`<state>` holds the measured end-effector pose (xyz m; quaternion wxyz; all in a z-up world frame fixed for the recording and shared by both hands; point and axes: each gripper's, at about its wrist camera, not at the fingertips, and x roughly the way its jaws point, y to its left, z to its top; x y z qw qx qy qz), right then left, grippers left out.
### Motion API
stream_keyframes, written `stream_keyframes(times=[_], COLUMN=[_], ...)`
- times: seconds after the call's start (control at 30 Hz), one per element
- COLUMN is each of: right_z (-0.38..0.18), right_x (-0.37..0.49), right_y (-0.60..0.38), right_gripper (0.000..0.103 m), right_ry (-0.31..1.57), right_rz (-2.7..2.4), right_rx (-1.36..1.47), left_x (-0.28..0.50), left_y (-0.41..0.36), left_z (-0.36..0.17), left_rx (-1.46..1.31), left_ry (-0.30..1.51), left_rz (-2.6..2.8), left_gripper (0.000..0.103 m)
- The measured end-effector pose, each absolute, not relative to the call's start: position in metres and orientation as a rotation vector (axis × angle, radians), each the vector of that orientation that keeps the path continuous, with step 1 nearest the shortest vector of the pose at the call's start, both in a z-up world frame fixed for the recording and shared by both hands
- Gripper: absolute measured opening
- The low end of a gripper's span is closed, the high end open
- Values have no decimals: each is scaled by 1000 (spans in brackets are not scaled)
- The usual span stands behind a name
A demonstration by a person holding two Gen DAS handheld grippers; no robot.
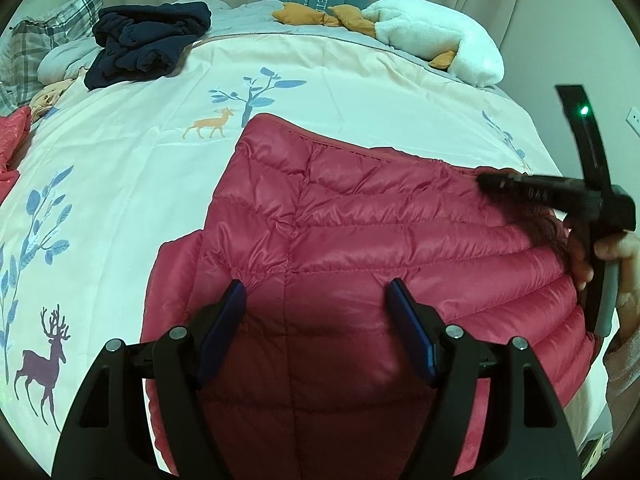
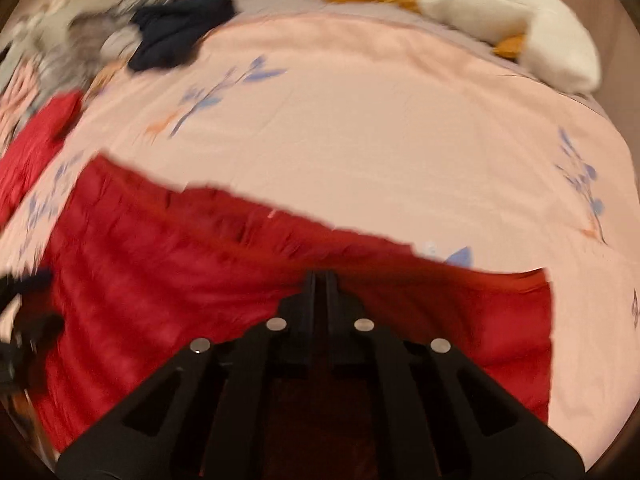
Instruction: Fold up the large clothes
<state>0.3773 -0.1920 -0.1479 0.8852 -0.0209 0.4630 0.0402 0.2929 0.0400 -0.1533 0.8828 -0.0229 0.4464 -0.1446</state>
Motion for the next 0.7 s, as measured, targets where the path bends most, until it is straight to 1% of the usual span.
stream_keyframes(times=[0.03, 0.07, 0.1, 0.2, 0.23, 0.27, 0.33, 0.4, 0.53, 0.6, 0.7], right_z=[-140, -135, -125, -106, -102, -100, -100, -104, -124, -141, -150], right_x=[371, 365, 353, 309, 293, 278, 252, 233, 207, 202, 198], right_y=[-195, -197, -200, -205, -206, -208, -211, -215, -222, -230, -243], right_gripper=[17, 35, 42, 48, 57, 63, 64, 65, 66, 67, 68], right_ry=[928, 905, 872, 818, 802, 786, 776, 786, 816, 871, 880], right_rz=[31, 4, -7, 67, 79, 83, 92, 100, 58, 33, -15], right_rx=[-52, -58, -63, -61, -70, -82, -83, -58, -59, -42, -19], left_x=[292, 290, 288, 278, 274, 270, 262, 256, 246, 243, 239], left_y=[40, 41, 41, 42, 42, 42, 42, 43, 43, 44, 47], left_z=[-153, -152, -151, -147, -146, -146, -145, -144, -149, -154, -155], left_rx=[-47, -45, -44, -33, -26, -19, -3, 18, 57, 65, 60], left_ry=[930, 928, 925, 908, 904, 901, 890, 883, 884, 892, 898], left_rz=[-299, -295, -290, -280, -278, -275, -266, -253, -227, -218, -204], left_gripper=[74, 74, 74, 74, 74, 74, 75, 83, 85, 87, 87])
